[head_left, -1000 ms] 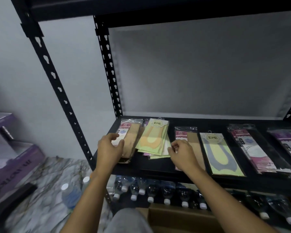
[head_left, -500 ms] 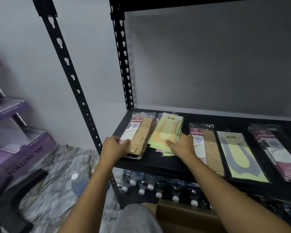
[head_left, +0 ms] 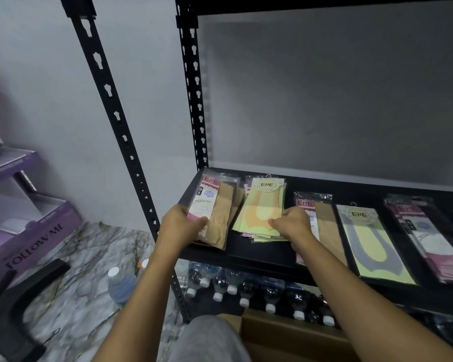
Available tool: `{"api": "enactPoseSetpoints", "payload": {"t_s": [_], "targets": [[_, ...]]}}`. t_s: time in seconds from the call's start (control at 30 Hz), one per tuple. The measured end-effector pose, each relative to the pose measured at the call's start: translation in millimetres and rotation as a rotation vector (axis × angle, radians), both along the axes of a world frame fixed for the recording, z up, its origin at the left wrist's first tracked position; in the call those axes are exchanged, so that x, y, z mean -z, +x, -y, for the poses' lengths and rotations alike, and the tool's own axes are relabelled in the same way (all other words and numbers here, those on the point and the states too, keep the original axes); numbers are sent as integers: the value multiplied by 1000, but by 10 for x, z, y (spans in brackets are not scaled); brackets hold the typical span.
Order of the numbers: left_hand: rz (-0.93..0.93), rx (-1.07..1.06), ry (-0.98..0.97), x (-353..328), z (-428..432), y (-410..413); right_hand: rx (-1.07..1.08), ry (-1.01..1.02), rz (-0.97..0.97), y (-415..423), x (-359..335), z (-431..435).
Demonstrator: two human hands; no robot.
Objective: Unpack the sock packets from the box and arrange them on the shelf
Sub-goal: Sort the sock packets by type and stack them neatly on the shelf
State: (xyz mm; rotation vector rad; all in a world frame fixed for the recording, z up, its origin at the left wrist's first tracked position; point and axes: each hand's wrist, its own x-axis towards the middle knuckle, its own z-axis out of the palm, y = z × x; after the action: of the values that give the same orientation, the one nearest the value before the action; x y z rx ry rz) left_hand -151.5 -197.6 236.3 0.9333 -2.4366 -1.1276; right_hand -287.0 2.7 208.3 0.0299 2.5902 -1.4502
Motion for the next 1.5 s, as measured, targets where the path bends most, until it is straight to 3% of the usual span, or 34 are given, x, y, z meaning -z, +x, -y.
{"api": "enactPoseSetpoints", "payload": {"t_s": [0.5,0.8,1.5], "targets": [[-394,-34,559,131,-137,135,9,-338,-16,208,-105,-201],[-473,37,584,104,-384,161,27,-408,-92,359,-213,-559],[-431,287,781,153,-1432,-275,218,-438,-193,606,-438,-1964]]}}
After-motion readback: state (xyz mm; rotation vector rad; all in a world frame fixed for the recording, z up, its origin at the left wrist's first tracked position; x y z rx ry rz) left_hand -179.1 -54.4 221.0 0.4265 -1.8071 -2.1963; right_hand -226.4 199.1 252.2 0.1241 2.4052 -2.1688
